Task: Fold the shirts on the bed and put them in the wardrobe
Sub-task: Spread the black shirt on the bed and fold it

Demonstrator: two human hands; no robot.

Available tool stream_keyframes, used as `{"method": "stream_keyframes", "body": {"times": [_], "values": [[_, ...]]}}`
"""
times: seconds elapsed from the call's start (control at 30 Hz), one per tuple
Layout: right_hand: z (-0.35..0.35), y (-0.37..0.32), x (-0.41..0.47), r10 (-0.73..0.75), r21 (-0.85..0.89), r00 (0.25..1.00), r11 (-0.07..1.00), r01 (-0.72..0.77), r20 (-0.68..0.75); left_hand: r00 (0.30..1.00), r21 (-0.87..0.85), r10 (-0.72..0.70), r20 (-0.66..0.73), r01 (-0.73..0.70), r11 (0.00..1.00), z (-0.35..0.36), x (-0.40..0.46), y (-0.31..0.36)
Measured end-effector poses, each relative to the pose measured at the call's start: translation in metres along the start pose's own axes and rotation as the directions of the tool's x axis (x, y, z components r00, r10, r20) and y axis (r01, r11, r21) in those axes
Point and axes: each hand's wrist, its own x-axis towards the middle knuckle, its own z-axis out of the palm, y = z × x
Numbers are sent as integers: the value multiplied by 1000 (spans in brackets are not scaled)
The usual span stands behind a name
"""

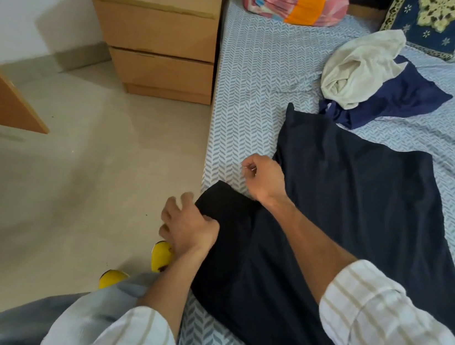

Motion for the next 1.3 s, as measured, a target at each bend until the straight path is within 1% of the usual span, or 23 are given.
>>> {"method": "stream_keyframes", "body": {"times": [0.03, 0.07, 0.1, 0.13, 0.2, 0.27, 0.37, 0.43, 0.53, 0.57, 0.63, 0.7, 0.73, 0.8, 0.83, 0.9, 1.03, 1.07, 1.17, 1.2, 1.23, 1.3], "values": [[-6, 8, 4, 12, -19, 999, 1000, -13, -40, 987, 57, 160, -19, -158, 986, 4, 0, 8], [-13, 16, 10, 27, -40, 997, 999, -30, -65, 952, 97, 306, 5, -305, 947, 10, 1, 16], [-19, 24, 18, 46, -66, 996, 997, -51, -80, 905, 132, 420, 62, -425, 896, 16, 4, 23], [-26, 31, 25, 65, -89, 994, 993, -73, -93, 860, 162, 493, 132, -509, 845, 20, 6, 31], [-40, 41, 45, 104, -127, 987, 985, -120, -124, 804, 202, 550, 227, -591, 781, 30, 12, 47], [-50, 50, 71, 142, -162, 977, 972, -167, -157, 781, 205, 570, 254, -620, 758, 39, 18, 64], [-59, 57, 113, 190, -219, 969, 950, -221, -155, 775, 203, 555, 301, -621, 757, 50, 25, 84], [-61, 62, 140, 267, -234, 956, 928, -289, -124, 800, 221, 503, 328, -582, 782, 55, 32, 91], [-64, 66, 172, 400, -213, 909, 884, -416, -114, 837, 210, 427, 343, -512, 833, 58, 44, 95], [-64, 68, 182, 424, -162, 897, 884, -439, -123, 843, 209, 404, 355, -493, 845, 59, 48, 96], [-65, 71, 197, 445, 2, 878, 892, -451, -175, 849, 205, 386, 361, -475, 856, 59, 51, 99], [-67, 75, 208, 475, 173, 851, 879, -445, -223, 865, 193, 386, 321, -459, 867, 60, 52, 101], [-68, 78, 210, 502, 214, 835, 861, -461, -223, 874, 184, 390, 289, -451, 874, 59, 52, 103], [-66, 83, 208, 557, 195, 811, 828, -526, -181, 894, 161, 383, 232, -424, 891, 59, 53, 105], [-66, 85, 208, 564, 170, 808, 825, -540, -172, 900, 158, 380, 215, -416, 896, 59, 53, 105], [-64, 88, 211, 530, 150, 825, 848, -509, -196, 897, 169, 389, 211, -426, 889, 59, 52, 105], [-65, 87, 222, 462, 147, 861, 886, -439, -214, 881, 194, 382, 279, -442, 876, 59, 51, 103], [-65, 86, 223, 452, 110, 869, 892, -438, -201, 878, 198, 384, 286, -447, 872, 59, 51, 103], [-64, 87, 234, 416, -100, 901, 898, -428, -123, 873, 202, 386, 297, -452, 869, 59, 50, 104], [-65, 86, 238, 411, -129, 903, 896, -426, -124, 875, 198, 379, 302, -447, 872, 59, 51, 105], [-66, 86, 243, 413, -105, 899, 897, -429, -147, 875, 195, 373, 308, -442, 876, 58, 51, 105], [-69, 83, 249, 407, 56, 887, 913, -405, -220, 878, 187, 365, 311, -433, 882, 58, 52, 107]]}}
